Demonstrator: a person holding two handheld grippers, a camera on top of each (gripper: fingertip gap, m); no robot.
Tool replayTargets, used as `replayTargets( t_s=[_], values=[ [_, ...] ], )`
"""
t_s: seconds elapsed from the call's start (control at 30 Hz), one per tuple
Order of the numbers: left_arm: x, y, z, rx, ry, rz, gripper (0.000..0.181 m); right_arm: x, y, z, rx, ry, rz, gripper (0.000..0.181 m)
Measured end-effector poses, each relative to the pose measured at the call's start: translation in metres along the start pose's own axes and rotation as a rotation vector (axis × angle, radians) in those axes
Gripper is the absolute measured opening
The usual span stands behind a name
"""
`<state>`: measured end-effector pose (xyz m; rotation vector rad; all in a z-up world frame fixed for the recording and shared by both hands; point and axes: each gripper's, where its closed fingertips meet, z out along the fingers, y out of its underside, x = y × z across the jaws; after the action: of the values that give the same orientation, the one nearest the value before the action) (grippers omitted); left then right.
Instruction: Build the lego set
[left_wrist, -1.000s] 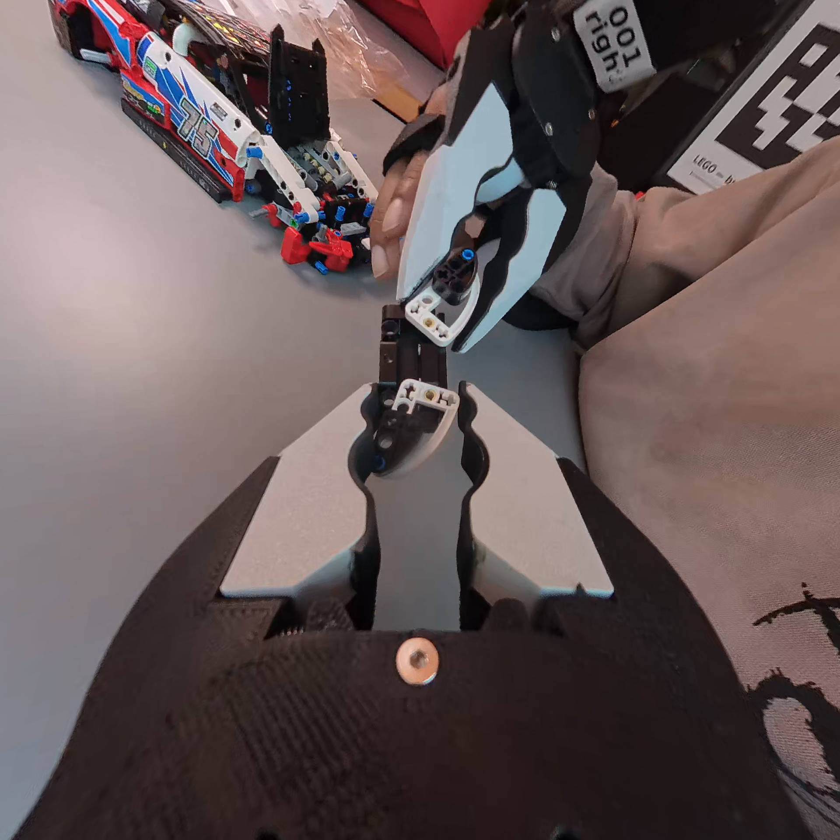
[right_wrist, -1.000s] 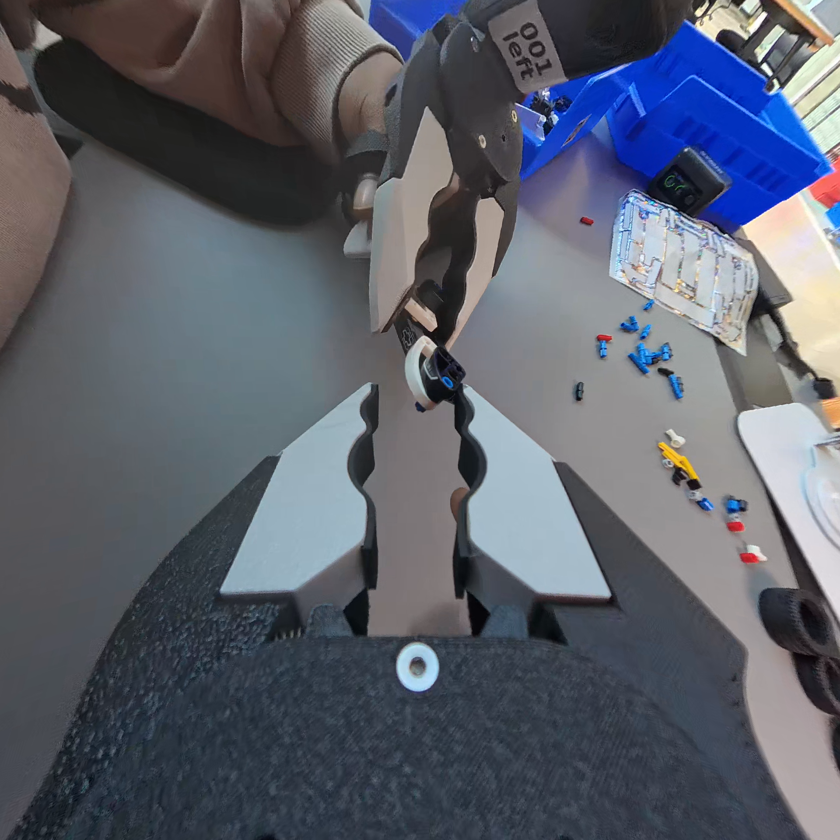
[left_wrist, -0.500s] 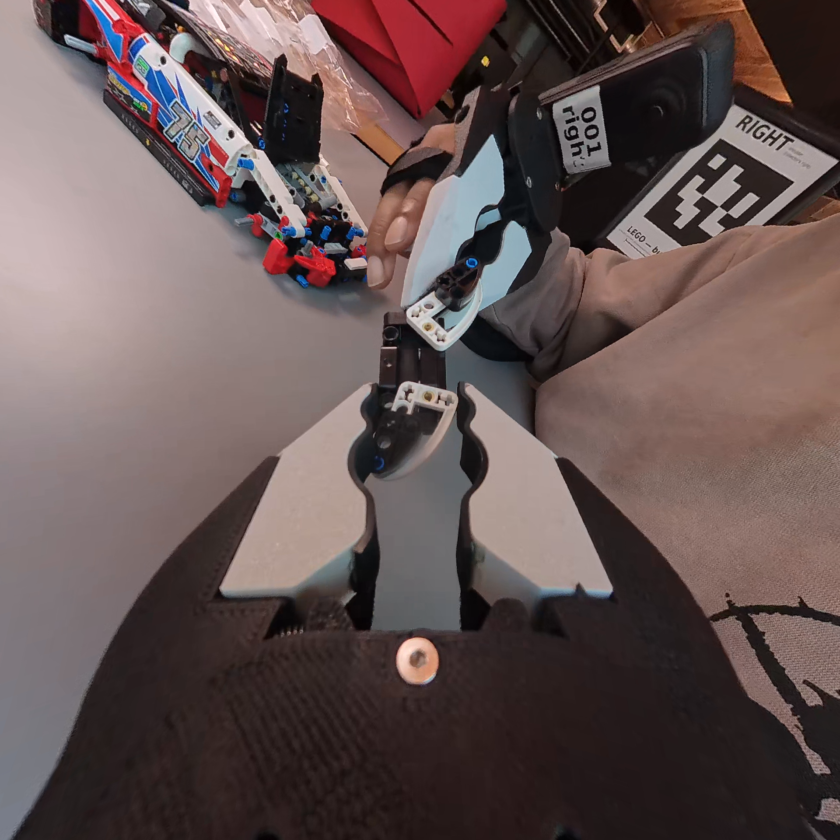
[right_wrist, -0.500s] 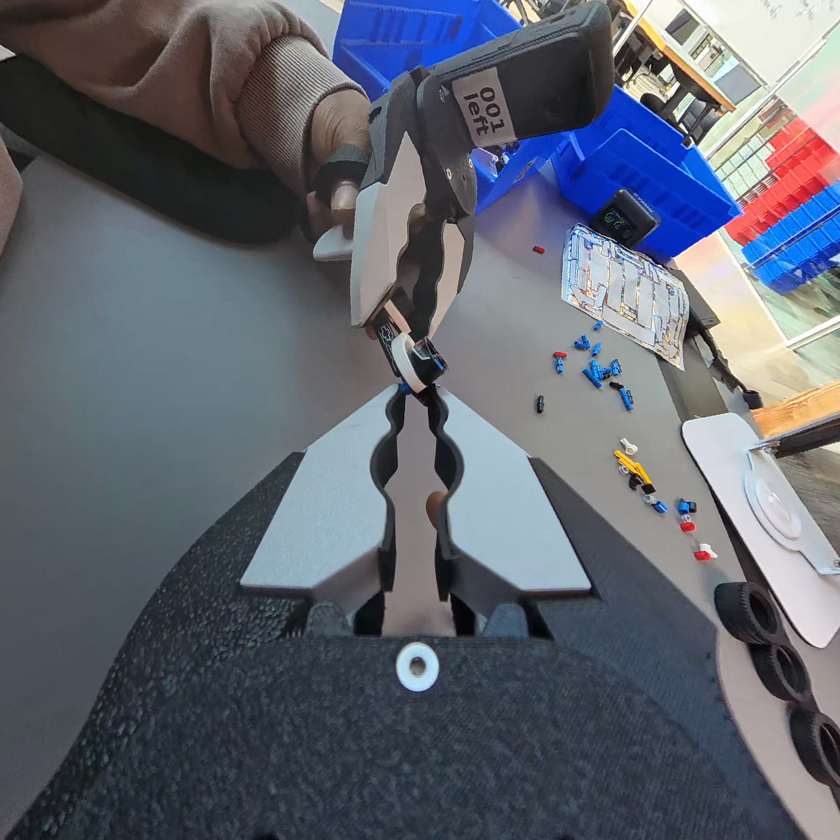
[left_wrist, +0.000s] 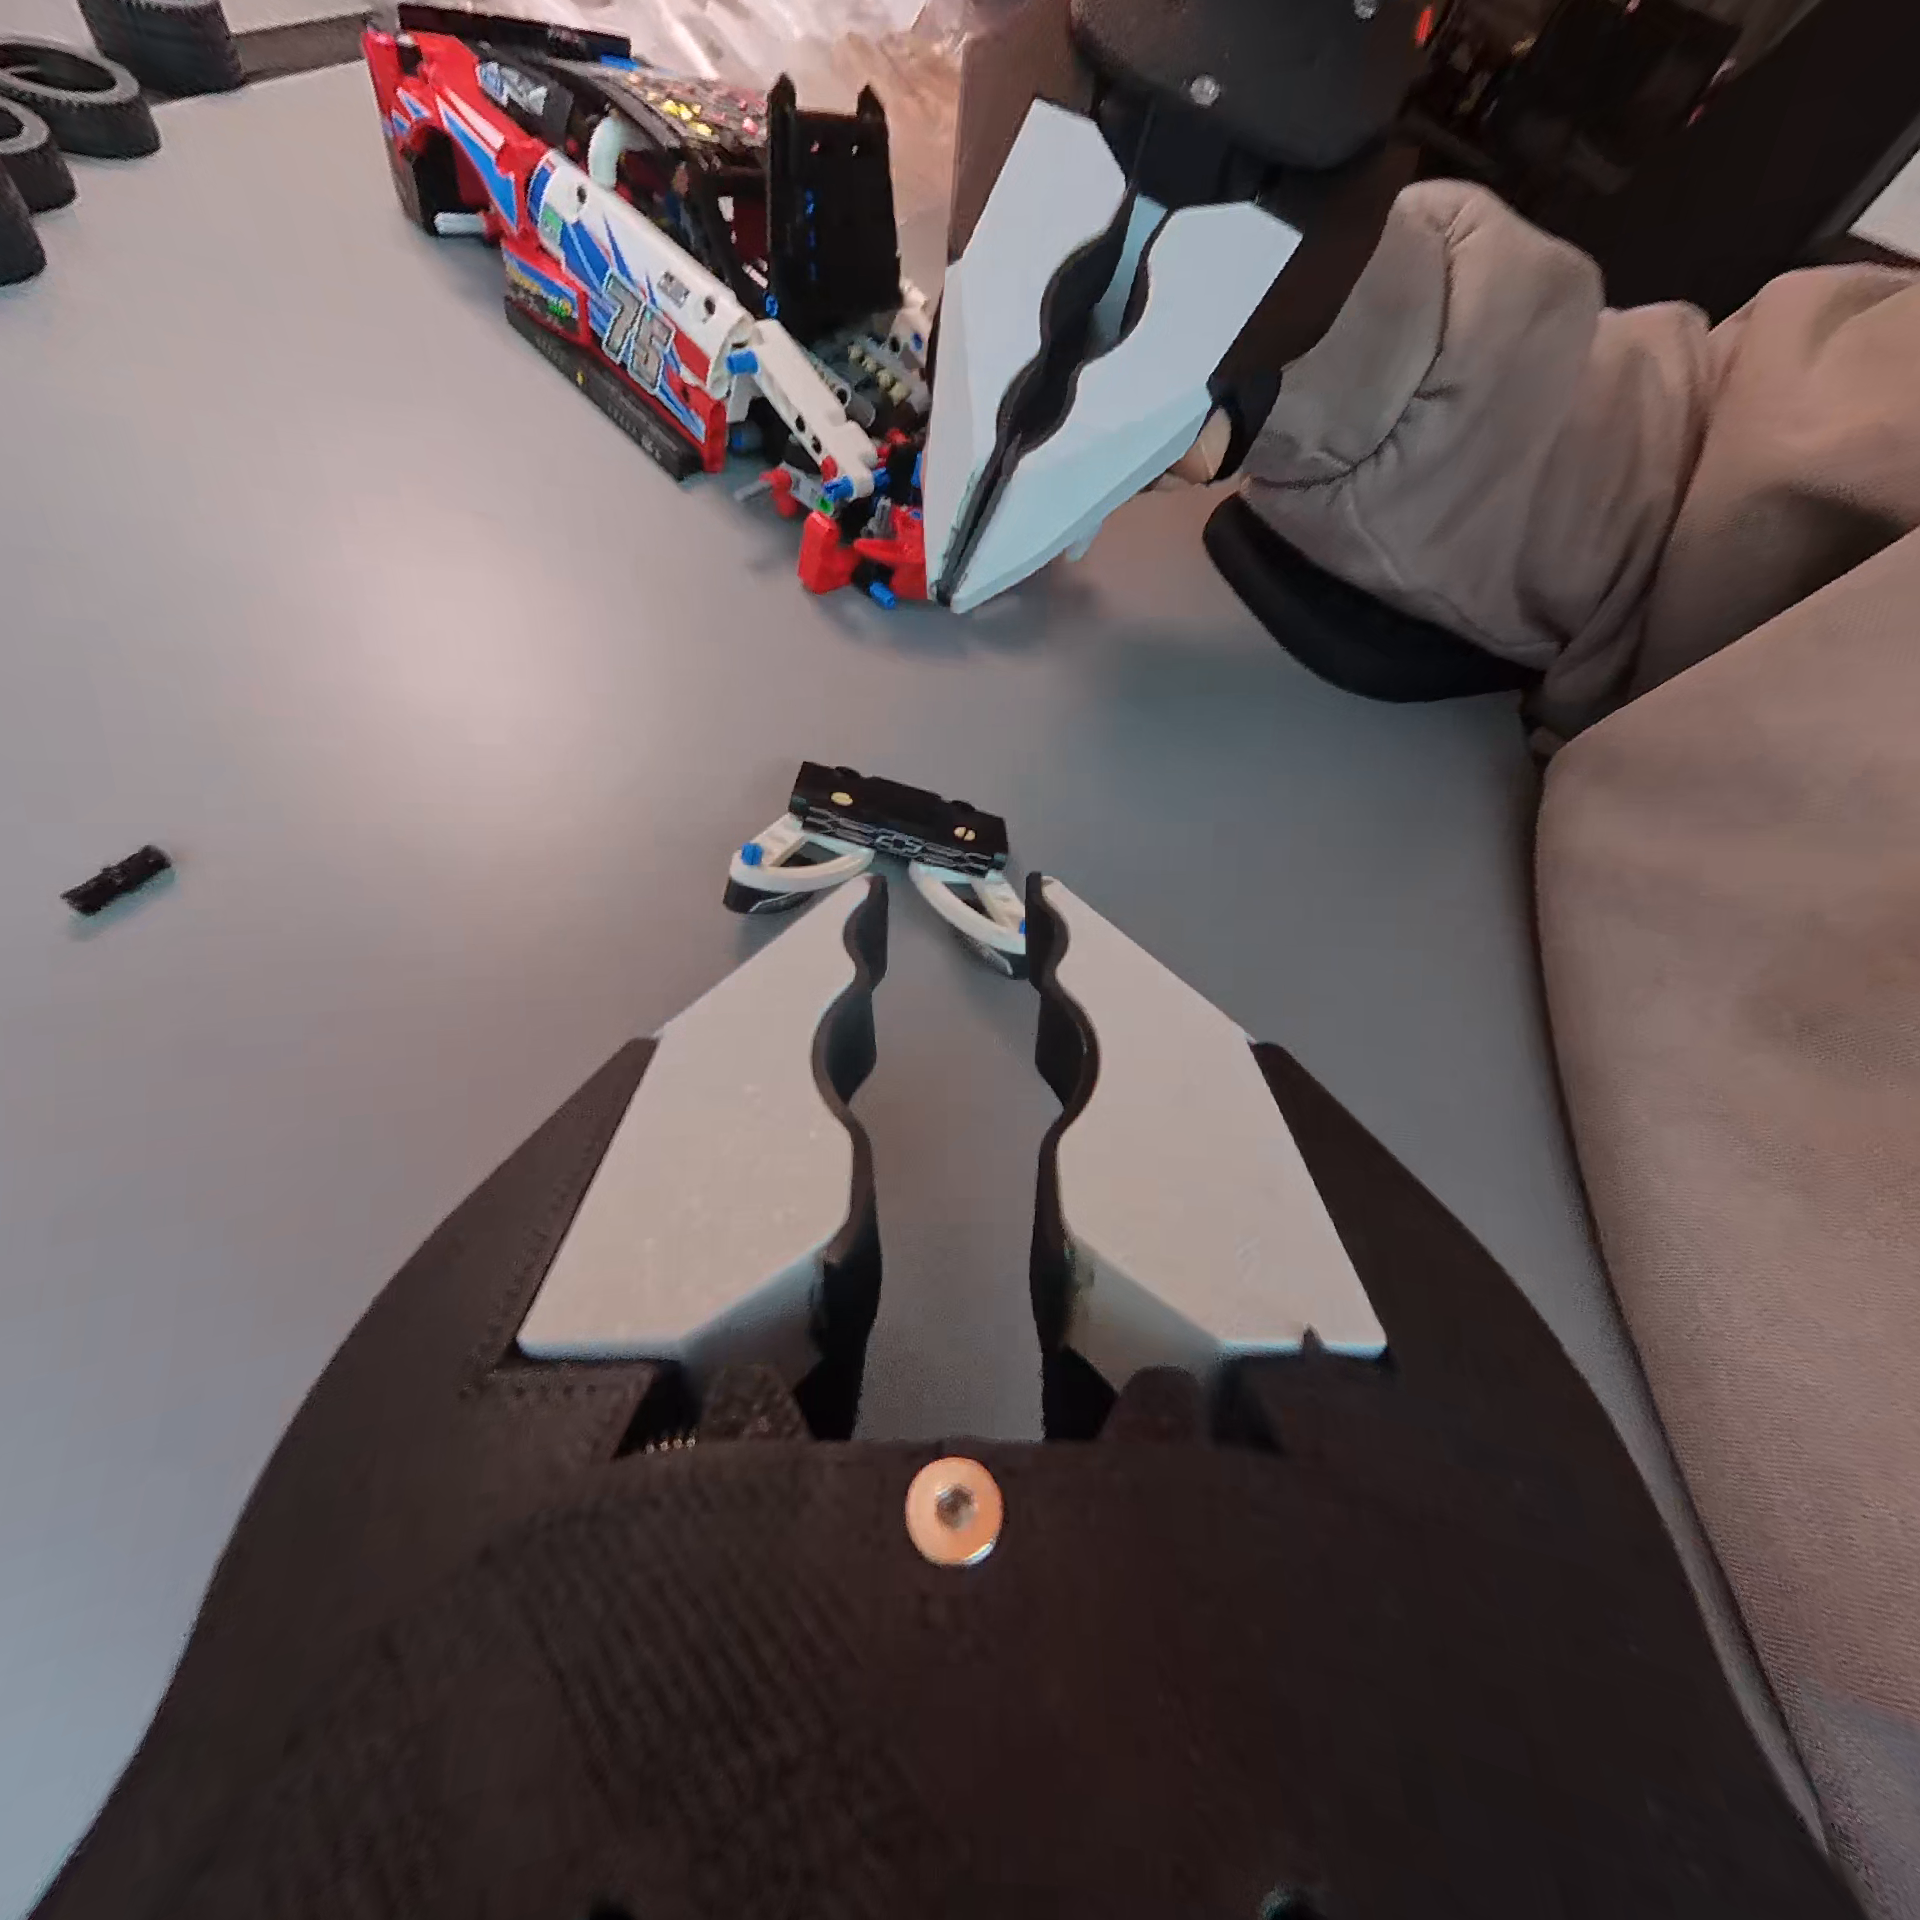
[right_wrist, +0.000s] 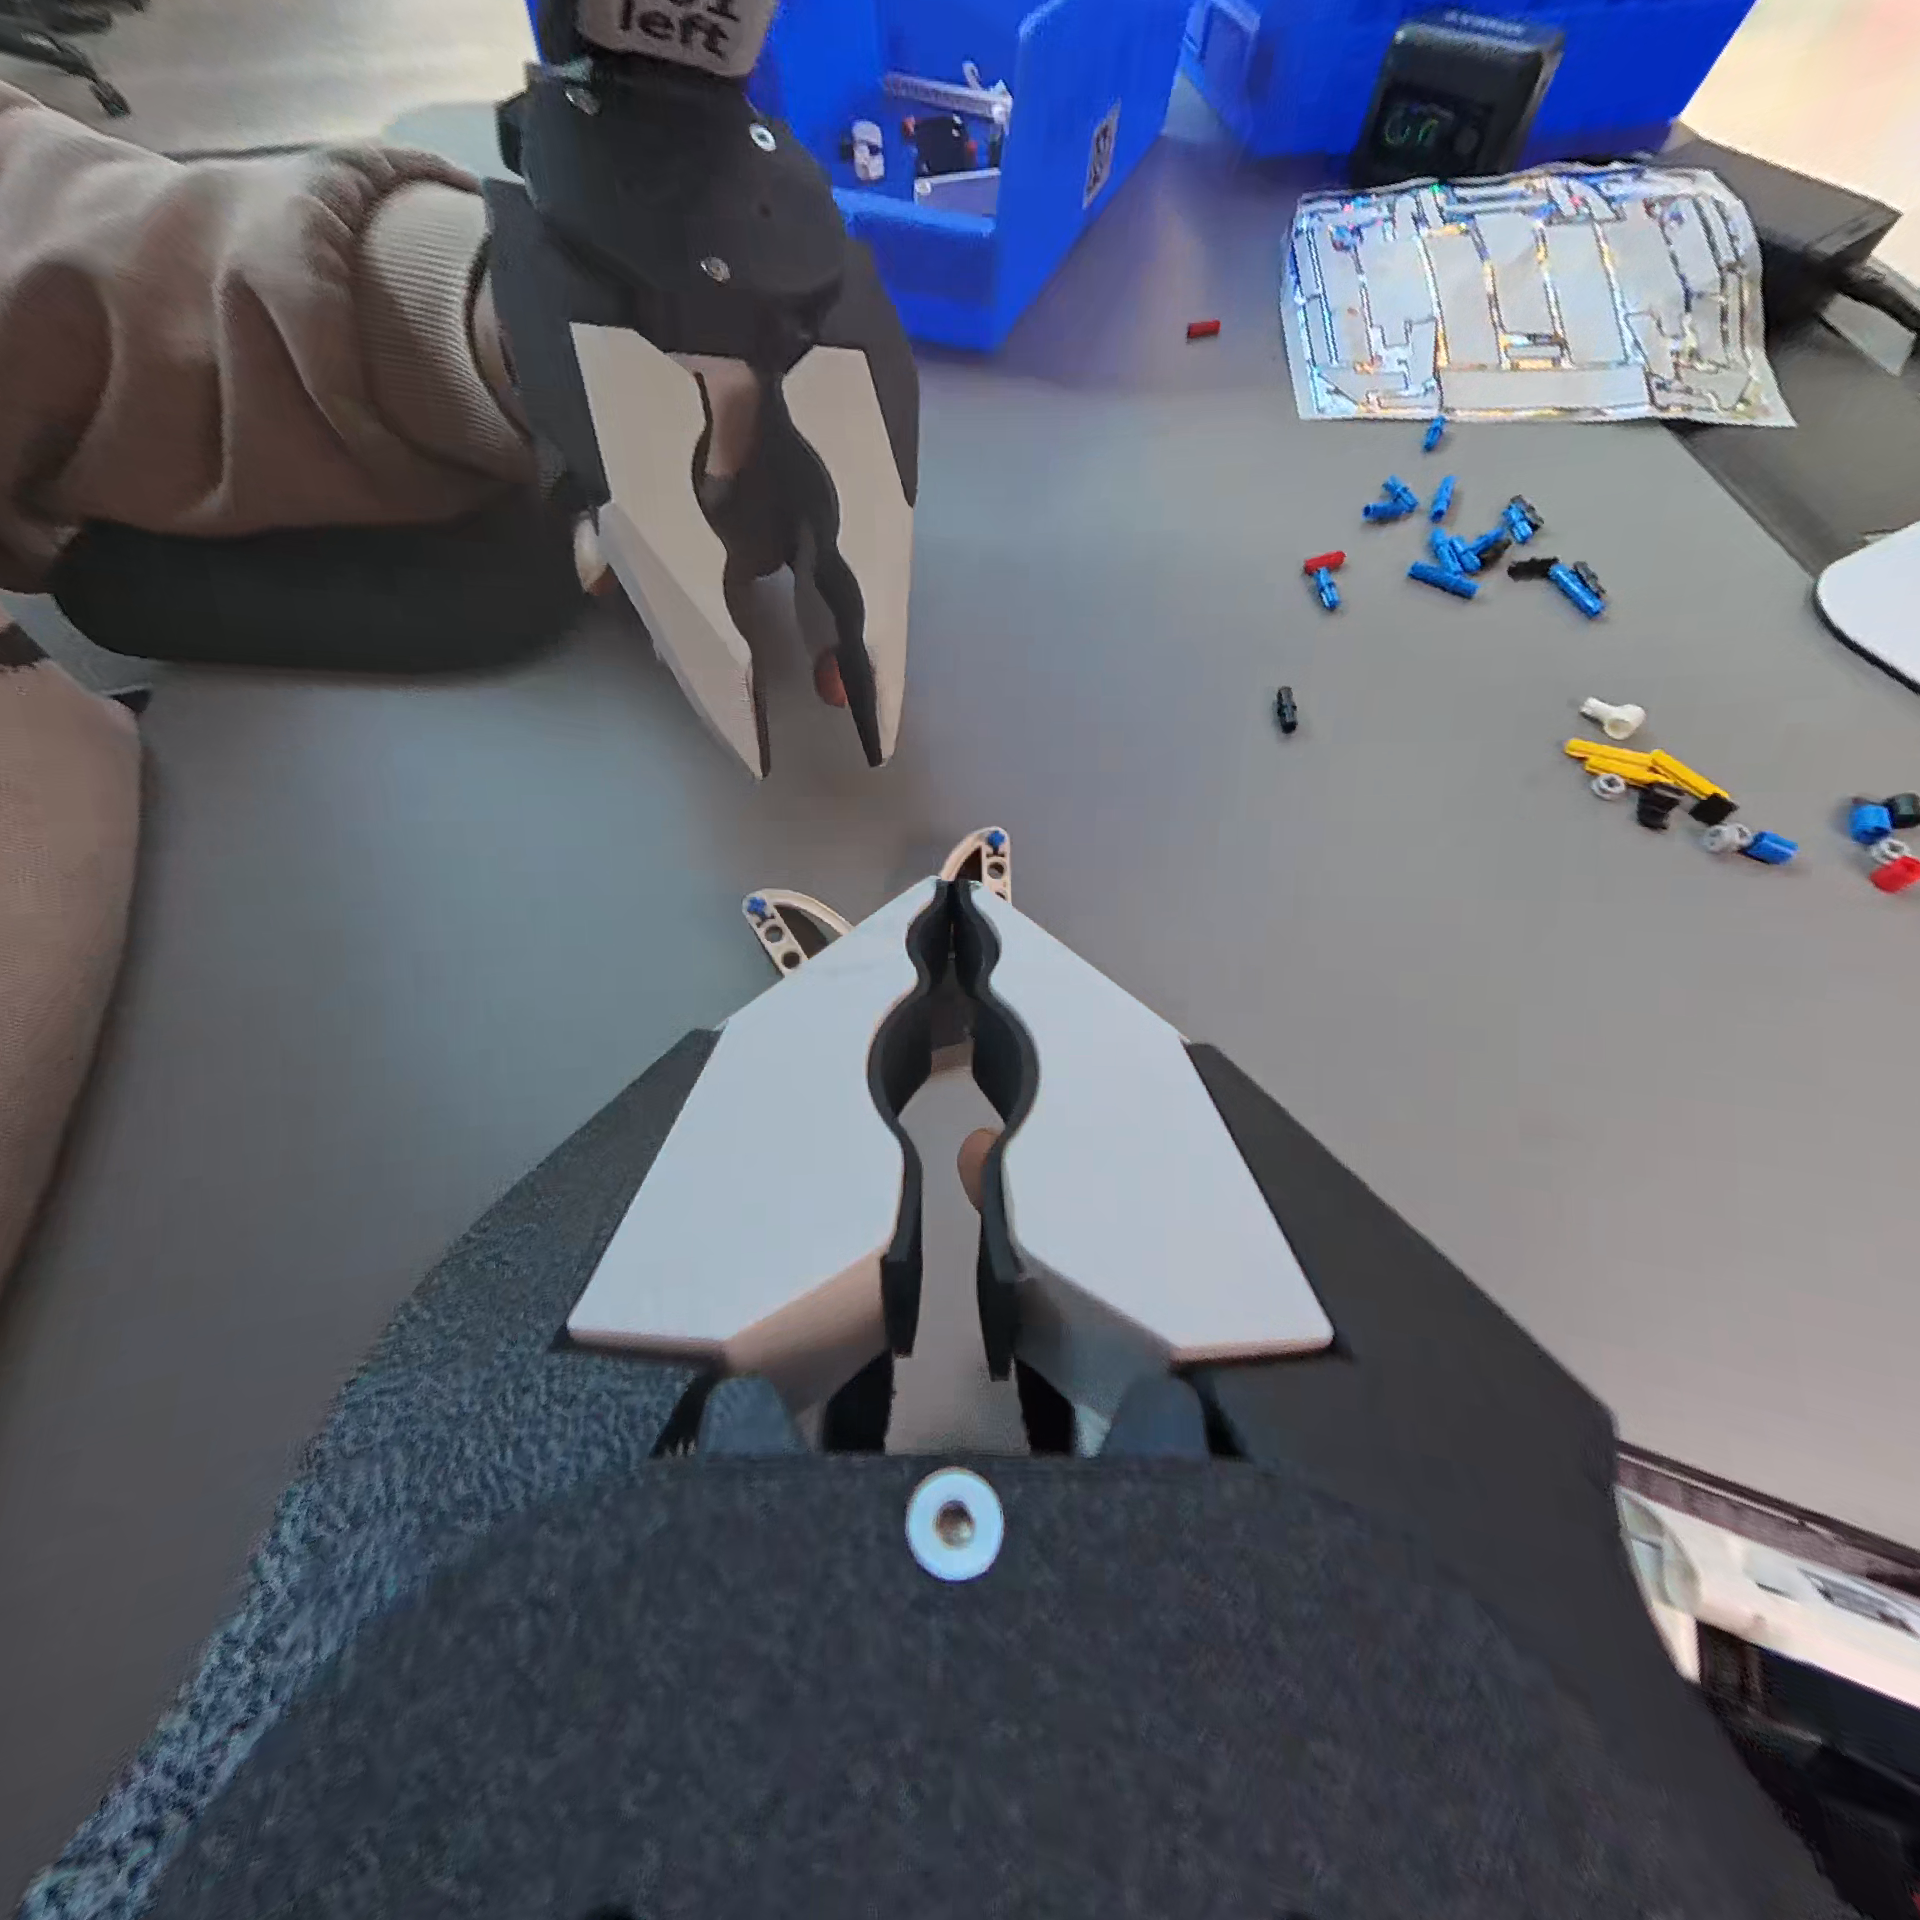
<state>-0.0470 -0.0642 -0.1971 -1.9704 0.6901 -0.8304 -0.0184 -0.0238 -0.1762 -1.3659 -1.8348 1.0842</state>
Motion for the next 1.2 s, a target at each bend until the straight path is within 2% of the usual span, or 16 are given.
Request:
replayTargets(
  t_s=[0.17,0.3,0.37,0.47,0.63,0.73,0.97,1.07,1.2],
  values=[
    [-0.011,0.018,0.005,-0.117,-0.093,0.055,0.024,0.012,0.027,0.003,-0.182,0.085,-0.042,0.005],
    [-0.015,0.021,0.012,-0.149,-0.123,0.086,0.024,0.008,0.041,0.009,-0.287,0.082,-0.035,0.009],
    [-0.017,0.018,0.017,-0.156,-0.131,0.092,0.024,0.003,0.045,0.013,-0.324,0.067,0.021,0.017],
    [-0.021,0.014,0.026,-0.159,-0.127,0.085,0.031,-0.007,0.042,0.018,-0.362,0.040,0.164,0.046],
    [-0.015,0.013,0.033,-0.161,-0.097,0.124,0.046,-0.001,0.044,0.026,-0.413,0.095,0.278,0.053],
    [-0.012,0.015,0.033,-0.168,-0.094,0.145,0.048,-0.004,0.050,0.033,-0.436,0.054,0.304,0.050],
    [-0.003,0.019,0.030,-0.178,-0.068,0.167,0.054,-0.013,0.044,0.041,-0.453,-0.071,0.131,0.047],
    [0.006,0.021,0.028,-0.176,0.005,0.131,0.064,-0.017,0.044,0.040,-0.478,-0.135,0.004,0.047],
    [0.014,0.025,0.025,-0.186,0.058,0.111,0.067,-0.022,0.044,0.040,-0.520,-0.225,-0.130,0.046]
  ],
)
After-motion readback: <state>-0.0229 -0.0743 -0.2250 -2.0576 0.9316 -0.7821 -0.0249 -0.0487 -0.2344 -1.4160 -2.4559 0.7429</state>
